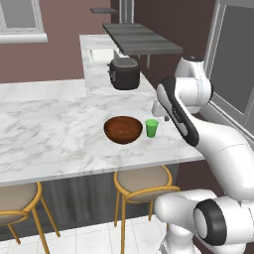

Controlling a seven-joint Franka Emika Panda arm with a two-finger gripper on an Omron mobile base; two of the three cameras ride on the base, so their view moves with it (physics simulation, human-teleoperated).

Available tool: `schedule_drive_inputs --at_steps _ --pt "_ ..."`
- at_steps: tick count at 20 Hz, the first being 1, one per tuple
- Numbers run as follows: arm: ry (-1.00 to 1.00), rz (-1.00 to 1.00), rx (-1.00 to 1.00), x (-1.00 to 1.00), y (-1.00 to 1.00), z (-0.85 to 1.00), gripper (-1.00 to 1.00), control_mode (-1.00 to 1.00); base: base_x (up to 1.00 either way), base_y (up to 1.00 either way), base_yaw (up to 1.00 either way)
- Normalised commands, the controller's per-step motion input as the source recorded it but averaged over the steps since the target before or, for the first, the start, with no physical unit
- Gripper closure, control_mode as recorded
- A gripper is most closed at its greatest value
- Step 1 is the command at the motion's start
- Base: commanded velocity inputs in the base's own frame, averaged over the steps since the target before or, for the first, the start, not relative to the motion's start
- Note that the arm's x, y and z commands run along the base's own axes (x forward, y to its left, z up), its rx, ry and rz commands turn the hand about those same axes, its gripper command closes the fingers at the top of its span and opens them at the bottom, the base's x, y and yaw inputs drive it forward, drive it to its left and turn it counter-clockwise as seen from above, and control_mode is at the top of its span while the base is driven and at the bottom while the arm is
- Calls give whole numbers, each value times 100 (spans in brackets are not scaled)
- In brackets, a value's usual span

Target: Place the cup inside the bowl on the dining table and move the bowl to any counter.

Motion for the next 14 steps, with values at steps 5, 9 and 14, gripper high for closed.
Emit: schedule_drive_inputs --at_steps 5,9,14 --pt "1 0 0 0 0 0 -100 -100 0 0 0" --pt "1 0 0 0 1 -3 -100 -100 0 0 0" --pt "0 0 0 0 -1 -4 -100 -100 0 0 0"
